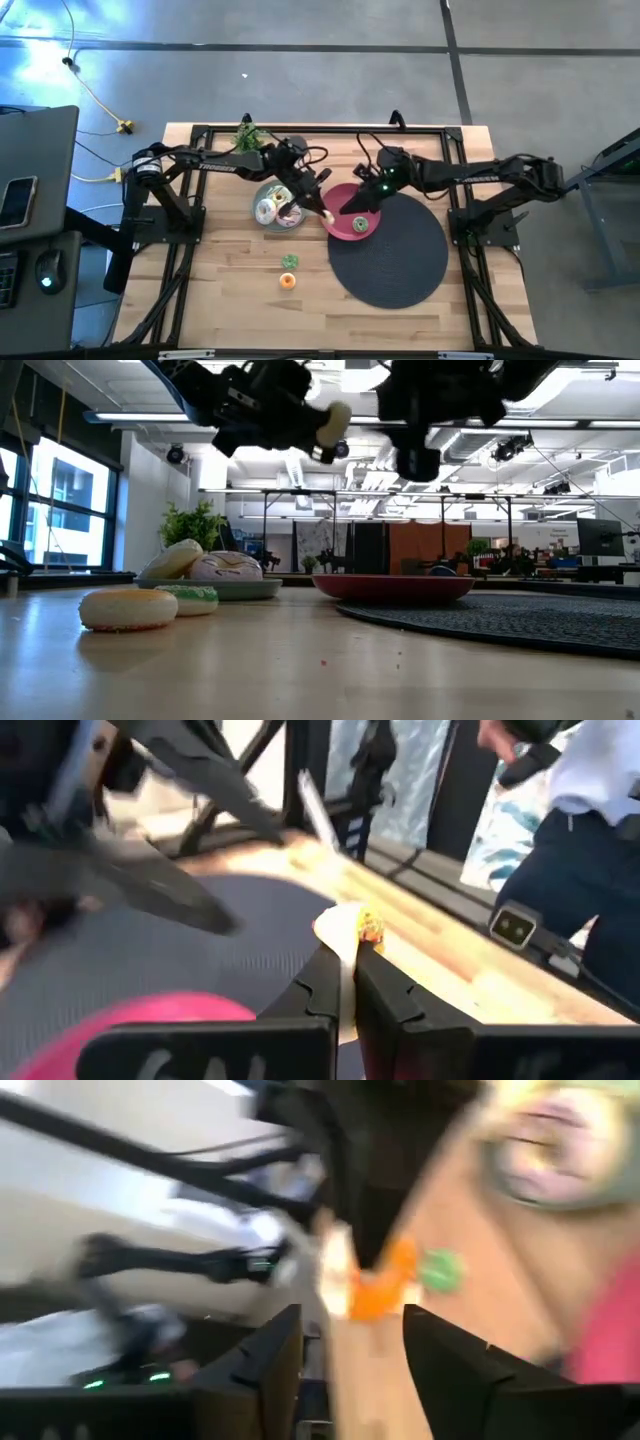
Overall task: Pick & Place donuts
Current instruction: Adjust the yellow donut on the red plate
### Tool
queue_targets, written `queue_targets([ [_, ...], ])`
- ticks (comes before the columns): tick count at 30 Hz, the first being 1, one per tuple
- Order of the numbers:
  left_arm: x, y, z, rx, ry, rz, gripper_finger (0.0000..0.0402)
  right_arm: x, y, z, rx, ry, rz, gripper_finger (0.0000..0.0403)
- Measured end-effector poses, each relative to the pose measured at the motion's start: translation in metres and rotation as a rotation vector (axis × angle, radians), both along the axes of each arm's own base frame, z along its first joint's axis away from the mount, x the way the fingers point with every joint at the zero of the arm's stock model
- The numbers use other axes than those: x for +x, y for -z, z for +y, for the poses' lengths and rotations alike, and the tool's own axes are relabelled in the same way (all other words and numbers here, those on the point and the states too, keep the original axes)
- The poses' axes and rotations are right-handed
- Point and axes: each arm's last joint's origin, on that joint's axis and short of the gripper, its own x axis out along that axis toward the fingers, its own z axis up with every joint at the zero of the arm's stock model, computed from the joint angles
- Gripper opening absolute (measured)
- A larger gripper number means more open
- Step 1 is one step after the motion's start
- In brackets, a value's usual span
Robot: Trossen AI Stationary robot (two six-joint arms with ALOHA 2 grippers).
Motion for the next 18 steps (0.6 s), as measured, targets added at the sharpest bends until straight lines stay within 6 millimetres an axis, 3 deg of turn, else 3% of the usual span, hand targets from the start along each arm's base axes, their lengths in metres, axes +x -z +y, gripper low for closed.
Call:
queue_targets([
  [4, -0.002, 0.007, 0.001, 0.001, -0.056, 0.092, 0.0004, -0.024, 0.002, -0.002, -0.143, 0.180, 0.195, 0.0175],
  [8, 0.007, 0.028, 0.004, -0.036, -0.109, 0.171, 0.0002, -0.045, -0.010, -0.001, -0.230, 0.308, 0.252, 0.0176],
  [14, 0.033, 0.060, 0.012, -0.082, -0.173, 0.287, 0.0002, -0.068, -0.021, 0.007, -0.328, 0.397, 0.295, 0.0176],
  [18, 0.053, 0.063, 0.016, -0.084, -0.194, 0.338, 0.0002, -0.070, -0.022, 0.014, -0.346, 0.401, 0.306, 0.0176],
])
